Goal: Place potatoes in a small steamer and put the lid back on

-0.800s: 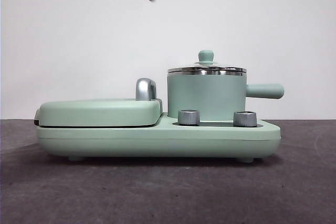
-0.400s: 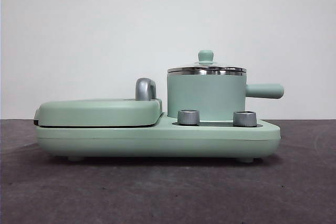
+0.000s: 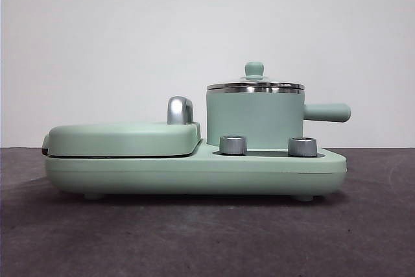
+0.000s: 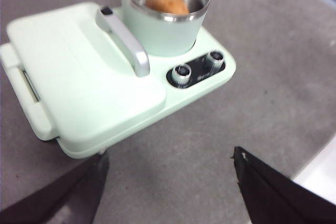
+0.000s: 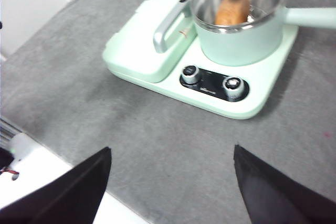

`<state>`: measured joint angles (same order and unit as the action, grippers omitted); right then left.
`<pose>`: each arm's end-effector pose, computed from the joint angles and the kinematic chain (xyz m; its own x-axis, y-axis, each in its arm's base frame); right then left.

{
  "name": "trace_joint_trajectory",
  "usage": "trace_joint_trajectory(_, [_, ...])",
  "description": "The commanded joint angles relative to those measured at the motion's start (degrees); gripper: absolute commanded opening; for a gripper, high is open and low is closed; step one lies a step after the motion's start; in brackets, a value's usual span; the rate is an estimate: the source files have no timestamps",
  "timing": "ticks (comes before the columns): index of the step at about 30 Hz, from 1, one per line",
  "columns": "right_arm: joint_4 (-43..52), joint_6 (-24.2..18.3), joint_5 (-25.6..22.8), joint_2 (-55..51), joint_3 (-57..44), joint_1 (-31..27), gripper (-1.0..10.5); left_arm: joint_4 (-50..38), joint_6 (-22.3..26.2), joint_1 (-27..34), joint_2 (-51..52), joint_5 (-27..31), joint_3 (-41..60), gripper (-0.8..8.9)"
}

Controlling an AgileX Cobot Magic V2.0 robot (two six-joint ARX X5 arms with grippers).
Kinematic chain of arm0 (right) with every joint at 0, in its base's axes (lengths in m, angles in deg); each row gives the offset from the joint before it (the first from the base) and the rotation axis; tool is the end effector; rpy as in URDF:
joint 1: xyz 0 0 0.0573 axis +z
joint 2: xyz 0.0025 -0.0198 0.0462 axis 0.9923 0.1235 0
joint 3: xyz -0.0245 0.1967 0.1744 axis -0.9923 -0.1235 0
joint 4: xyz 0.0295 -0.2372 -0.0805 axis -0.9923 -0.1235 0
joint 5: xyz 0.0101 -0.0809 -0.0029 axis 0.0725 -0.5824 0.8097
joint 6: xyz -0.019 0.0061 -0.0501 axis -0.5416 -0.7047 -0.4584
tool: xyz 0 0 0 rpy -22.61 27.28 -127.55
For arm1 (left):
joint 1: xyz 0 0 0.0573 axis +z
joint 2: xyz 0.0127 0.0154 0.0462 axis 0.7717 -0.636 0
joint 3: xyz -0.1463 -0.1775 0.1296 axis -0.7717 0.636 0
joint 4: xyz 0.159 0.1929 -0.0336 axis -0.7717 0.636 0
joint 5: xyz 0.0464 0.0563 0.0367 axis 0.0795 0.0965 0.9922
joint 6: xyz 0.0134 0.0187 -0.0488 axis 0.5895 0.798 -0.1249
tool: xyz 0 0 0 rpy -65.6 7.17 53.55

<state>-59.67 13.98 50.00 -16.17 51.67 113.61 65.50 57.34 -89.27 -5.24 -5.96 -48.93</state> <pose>0.0235 0.0206 0.3620 0.6454 0.6122 -0.4568 -0.5175 0.7903 0.3281 0.0702 -0.0583 0.3551 0.6490 -0.5870 -0.4840 0.5961 0.7876 -0.1560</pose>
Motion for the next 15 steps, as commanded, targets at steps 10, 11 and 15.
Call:
trace_joint_trajectory(10, [1.53,-2.71,0.63,0.26,0.44,0.26,0.1,0.61,-1.70,-0.46,4.39,-0.07,0.20,0.05])
trace_joint_trajectory(11, [1.51,-2.71,0.66,0.26,0.44,0.26,0.1,0.42,-1.70,-0.48,4.39,-0.07,0.20,0.05])
trace_joint_trajectory(15, [1.53,-2.71,0.66,0.24,0.46,0.26,0.1,-0.02,-1.70,-0.46,4.42,-0.07,0.17,0.05])
